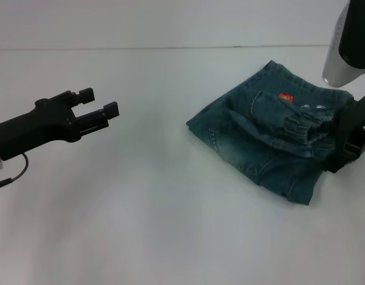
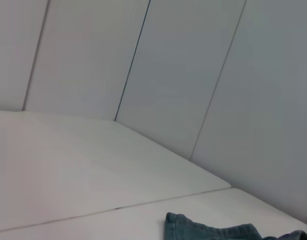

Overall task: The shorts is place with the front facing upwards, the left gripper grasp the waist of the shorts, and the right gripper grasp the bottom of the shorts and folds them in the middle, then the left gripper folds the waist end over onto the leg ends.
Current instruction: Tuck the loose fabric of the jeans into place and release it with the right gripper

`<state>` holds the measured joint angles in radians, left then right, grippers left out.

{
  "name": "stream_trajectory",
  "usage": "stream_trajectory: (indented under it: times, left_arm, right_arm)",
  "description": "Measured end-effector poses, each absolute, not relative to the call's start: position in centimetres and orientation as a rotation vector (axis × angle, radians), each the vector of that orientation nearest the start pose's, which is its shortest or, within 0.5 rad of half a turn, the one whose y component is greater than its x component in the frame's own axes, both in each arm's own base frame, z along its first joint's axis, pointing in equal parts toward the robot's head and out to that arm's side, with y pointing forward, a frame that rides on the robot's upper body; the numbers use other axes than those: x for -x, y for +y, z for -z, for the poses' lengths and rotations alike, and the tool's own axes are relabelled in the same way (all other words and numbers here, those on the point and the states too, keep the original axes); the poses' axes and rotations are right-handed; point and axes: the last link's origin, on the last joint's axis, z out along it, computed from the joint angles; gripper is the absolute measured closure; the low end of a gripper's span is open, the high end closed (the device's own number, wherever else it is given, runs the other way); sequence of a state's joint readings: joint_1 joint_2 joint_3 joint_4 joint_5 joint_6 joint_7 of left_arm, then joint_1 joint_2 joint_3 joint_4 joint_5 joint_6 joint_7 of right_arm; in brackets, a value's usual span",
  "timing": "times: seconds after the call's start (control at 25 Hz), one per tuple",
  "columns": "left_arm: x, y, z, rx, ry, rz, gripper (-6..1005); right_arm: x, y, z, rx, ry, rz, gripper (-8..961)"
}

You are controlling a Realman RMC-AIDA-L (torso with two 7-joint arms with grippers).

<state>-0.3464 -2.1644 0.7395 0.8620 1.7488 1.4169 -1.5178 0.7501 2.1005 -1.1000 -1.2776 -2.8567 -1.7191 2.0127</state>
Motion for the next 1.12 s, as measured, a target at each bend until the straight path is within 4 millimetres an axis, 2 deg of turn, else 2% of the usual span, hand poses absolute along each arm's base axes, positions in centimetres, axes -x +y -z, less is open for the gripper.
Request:
stream_trajectory:
  times: [0.36, 0.56, 0.68, 1.12]
  left_arm:
    - [27.3, 32.3, -2.3, 2.356, -0.792, 0.869, 217]
    - [27.3, 32.3, -2.4, 2.355, -0.789, 0.867, 216]
    - [27.3, 32.3, -2.4, 2.355, -0.789, 0.868, 215]
    - [27.1, 32.5, -2.4, 2.358, -0.783, 0.870, 215]
  right_arm:
    - [-19.8, 38.2, -2.8, 2.667, 0.410, 0.817, 122]
    - [-20.2, 38.5, -2.5, 2.659, 0.414, 0.816, 165]
    - [-20.5, 38.5, -2.1, 2.671, 0.421, 0.832, 411]
    - [-20.4, 38.9, -1.9, 2.656, 0.396, 0.828, 652]
